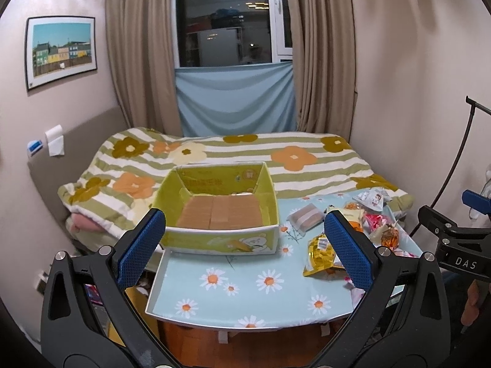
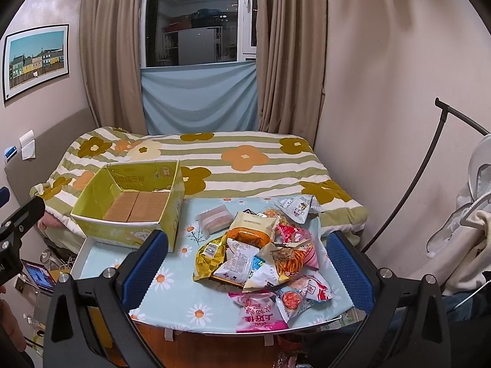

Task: Organize snacks

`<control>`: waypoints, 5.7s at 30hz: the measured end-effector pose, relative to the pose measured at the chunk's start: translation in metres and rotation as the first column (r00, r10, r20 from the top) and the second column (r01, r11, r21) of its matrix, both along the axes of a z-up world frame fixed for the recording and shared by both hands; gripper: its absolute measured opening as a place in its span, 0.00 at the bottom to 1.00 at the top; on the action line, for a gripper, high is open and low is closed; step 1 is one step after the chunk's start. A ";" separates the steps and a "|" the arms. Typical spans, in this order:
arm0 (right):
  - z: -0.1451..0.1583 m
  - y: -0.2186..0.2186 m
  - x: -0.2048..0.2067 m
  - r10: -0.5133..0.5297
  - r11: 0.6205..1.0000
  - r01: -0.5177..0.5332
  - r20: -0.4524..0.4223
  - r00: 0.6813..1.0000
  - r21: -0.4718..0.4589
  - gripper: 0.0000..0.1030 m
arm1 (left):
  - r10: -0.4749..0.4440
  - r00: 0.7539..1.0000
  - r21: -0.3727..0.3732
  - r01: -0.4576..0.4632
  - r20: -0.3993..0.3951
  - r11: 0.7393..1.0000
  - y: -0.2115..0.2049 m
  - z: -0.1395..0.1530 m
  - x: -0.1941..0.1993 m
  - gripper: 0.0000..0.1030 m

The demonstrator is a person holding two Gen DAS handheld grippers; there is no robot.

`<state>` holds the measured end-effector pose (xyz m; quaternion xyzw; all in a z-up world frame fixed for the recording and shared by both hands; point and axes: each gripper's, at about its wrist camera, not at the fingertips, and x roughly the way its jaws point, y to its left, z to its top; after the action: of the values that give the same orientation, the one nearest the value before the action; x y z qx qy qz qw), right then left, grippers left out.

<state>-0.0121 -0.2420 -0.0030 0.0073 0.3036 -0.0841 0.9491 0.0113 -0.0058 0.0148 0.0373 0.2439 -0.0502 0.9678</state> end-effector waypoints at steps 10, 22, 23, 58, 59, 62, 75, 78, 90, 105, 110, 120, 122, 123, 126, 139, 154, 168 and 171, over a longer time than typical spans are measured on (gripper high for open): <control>-0.001 -0.002 -0.004 0.008 1.000 -0.008 -0.003 1.000 -0.008 1.00 | -0.007 1.000 -0.009 0.007 -0.010 1.000 0.003 -0.003 -0.003 1.00; -0.028 -0.047 -0.005 -0.081 0.994 0.083 -0.033 0.996 0.073 1.00 | -0.120 0.986 0.008 0.121 -0.114 0.993 -0.015 -0.029 0.038 1.00; -0.033 -0.051 -0.006 -0.098 0.992 0.101 -0.041 0.994 0.073 1.00 | -0.139 0.982 0.005 0.140 -0.131 0.990 -0.018 -0.034 0.044 1.00; -0.221 -0.151 0.132 0.246 0.932 -0.132 -0.320 0.915 0.338 1.00 | -0.248 0.681 -0.152 0.199 -0.689 0.968 -0.161 -0.286 0.226 0.79; -0.223 -0.152 0.135 0.255 0.930 -0.140 -0.321 0.912 0.340 1.00 | -0.249 0.674 -0.153 0.199 -0.695 0.968 -0.162 -0.289 0.227 0.77; -0.226 -0.150 0.141 0.272 0.927 -0.158 -0.320 0.908 0.340 1.00 | -0.269 0.641 -0.187 0.193 -0.719 0.963 -0.164 -0.302 0.230 0.65; -0.227 -0.150 0.145 0.331 0.897 -0.207 -0.282 0.901 0.390 0.50 | -0.266 0.641 -0.188 0.189 -0.720 0.964 -0.163 -0.303 0.224 0.54; -0.223 -0.149 0.141 0.332 0.899 -0.212 -0.277 0.902 0.384 0.47 | -0.262 0.654 -0.178 0.194 -0.710 0.965 -0.160 -0.293 0.219 0.54; -0.186 -0.151 0.121 0.300 0.906 -0.208 -0.213 0.930 0.369 0.45 | -0.260 0.720 -0.158 0.207 -0.643 0.966 -0.145 -0.244 0.201 0.54; -0.089 -0.101 0.142 0.362 0.895 -0.327 -0.067 0.930 0.303 0.45 | -0.181 0.867 -0.174 0.110 -0.465 0.978 -0.072 -0.126 0.185 0.54; -0.065 -0.054 0.165 0.389 0.884 -0.369 -0.015 0.921 0.286 0.45 | -0.141 0.903 -0.177 0.074 -0.406 0.981 -0.015 -0.096 0.198 0.54; -0.055 0.067 0.223 0.414 0.876 -0.391 -0.025 0.910 0.282 0.45 | -0.083 0.905 -0.193 0.001 -0.418 0.981 0.115 -0.090 0.247 0.54; -0.059 0.085 0.232 0.413 0.877 -0.385 -0.041 0.910 0.289 0.45 | -0.075 0.897 -0.193 -0.012 -0.436 0.981 0.135 -0.097 0.258 0.54; -0.063 0.098 0.240 0.412 0.878 -0.380 -0.055 0.910 0.292 0.45 | -0.072 0.891 -0.194 -0.018 -0.448 0.981 0.145 -0.102 0.265 0.54; -0.074 0.121 0.255 0.400 0.886 -0.357 -0.099 0.911 0.297 0.45 | -0.073 0.872 -0.204 -0.031 -0.484 0.978 0.160 -0.122 0.283 0.54; -0.112 0.152 0.292 0.367 0.919 -0.307 -0.259 0.893 0.246 0.45 | -0.053 0.825 -0.145 -0.035 -0.563 0.989 0.160 -0.177 0.325 0.90; -0.137 0.154 0.304 0.432 0.896 -0.348 -0.358 0.828 0.275 0.47 | 0.002 0.856 -0.116 -0.072 -0.516 0.991 0.173 -0.166 0.295 1.00; -0.144 0.158 0.290 0.417 0.901 -0.329 -0.359 0.835 0.282 1.00 | 0.005 0.867 -0.090 -0.057 -0.498 0.994 0.171 -0.161 0.276 1.00; -0.140 0.158 0.284 0.415 0.900 -0.322 -0.346 0.842 0.295 1.00 | 0.000 0.872 -0.096 -0.054 -0.490 0.994 0.171 -0.157 0.270 1.00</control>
<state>0.2717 -0.0838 -0.1431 0.0386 0.4944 0.1362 0.8576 0.2816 0.1652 -0.1423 -0.0316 0.4779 -0.0573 0.8760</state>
